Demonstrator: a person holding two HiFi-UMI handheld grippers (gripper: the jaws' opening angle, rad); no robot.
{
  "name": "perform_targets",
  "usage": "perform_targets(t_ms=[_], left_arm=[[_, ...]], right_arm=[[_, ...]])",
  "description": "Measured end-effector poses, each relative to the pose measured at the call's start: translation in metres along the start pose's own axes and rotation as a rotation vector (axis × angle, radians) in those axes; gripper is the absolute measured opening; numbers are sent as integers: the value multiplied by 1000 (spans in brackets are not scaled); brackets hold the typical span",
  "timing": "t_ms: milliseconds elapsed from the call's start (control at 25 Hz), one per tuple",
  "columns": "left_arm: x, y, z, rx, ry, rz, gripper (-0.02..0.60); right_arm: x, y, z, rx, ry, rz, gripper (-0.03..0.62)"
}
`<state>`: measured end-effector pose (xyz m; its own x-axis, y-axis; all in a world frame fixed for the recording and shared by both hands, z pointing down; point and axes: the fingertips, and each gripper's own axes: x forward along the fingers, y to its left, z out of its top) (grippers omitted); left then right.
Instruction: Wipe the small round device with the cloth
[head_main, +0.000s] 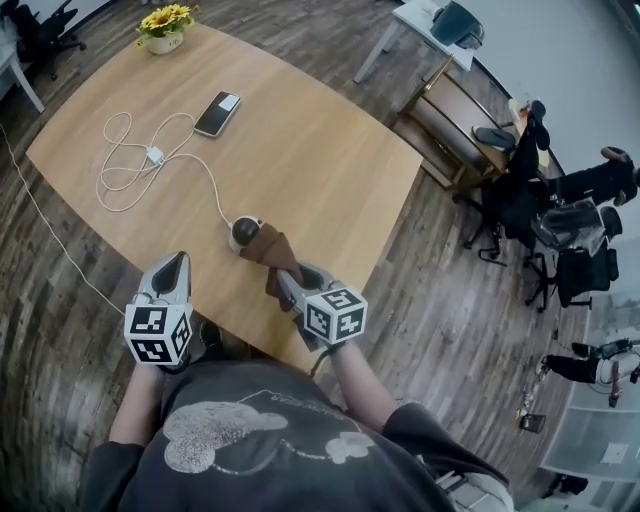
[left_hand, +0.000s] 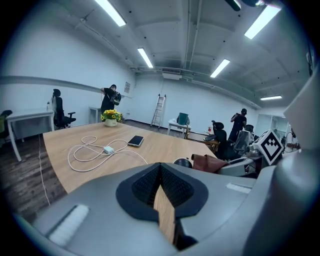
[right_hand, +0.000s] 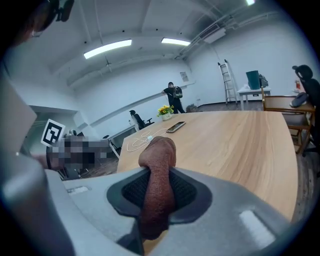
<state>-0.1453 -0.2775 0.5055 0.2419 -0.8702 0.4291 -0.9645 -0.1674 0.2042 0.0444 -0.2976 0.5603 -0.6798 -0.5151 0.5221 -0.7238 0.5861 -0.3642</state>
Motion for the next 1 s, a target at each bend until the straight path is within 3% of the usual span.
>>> perform_targets(t_ms=[280,600,1000], left_arm=[[-3,-11,7,15,-10,1,18],[-6,-11,0,12,3,1,18],[-1,-9,-3,3,2,-21,18]], right_arm=[[41,-4,-24,45,107,28,78],[54,-19,-58,81,242,-23,79],[33,-23,-66,109,239,-51,78]])
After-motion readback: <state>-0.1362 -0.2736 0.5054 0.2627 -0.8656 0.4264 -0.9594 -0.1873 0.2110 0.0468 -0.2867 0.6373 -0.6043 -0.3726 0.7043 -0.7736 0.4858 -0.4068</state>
